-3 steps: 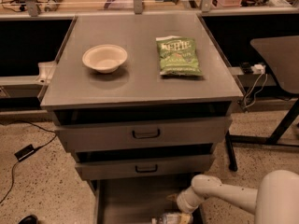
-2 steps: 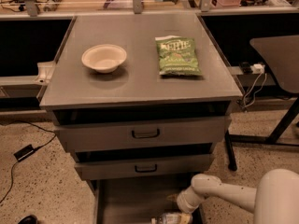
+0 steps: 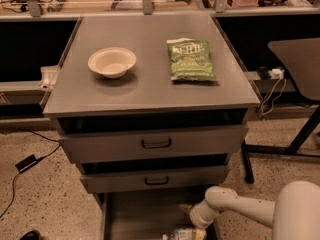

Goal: Pick blue plastic bottle from bottom drawer and place on counter

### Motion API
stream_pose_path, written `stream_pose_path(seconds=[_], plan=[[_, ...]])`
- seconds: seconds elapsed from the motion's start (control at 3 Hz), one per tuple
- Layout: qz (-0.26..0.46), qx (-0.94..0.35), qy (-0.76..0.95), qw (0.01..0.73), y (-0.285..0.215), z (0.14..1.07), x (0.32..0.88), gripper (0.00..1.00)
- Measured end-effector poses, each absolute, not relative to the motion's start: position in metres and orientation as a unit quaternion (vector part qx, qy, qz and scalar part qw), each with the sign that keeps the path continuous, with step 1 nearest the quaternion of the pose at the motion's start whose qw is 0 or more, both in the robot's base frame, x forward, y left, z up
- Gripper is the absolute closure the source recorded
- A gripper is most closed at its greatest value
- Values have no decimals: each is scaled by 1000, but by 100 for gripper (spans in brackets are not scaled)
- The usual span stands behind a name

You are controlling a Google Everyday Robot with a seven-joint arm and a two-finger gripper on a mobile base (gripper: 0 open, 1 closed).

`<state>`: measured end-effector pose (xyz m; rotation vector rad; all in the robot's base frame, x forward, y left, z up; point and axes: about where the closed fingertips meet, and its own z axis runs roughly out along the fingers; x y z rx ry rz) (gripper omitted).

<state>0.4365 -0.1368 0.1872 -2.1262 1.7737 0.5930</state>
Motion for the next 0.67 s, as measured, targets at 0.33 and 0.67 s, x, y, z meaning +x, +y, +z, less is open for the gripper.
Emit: stream_pose_path(seconds=[0.33, 0.67], plan=[[204, -742, 623, 140, -134, 179, 439, 0], [198, -744, 626, 123, -134, 176, 443, 12]])
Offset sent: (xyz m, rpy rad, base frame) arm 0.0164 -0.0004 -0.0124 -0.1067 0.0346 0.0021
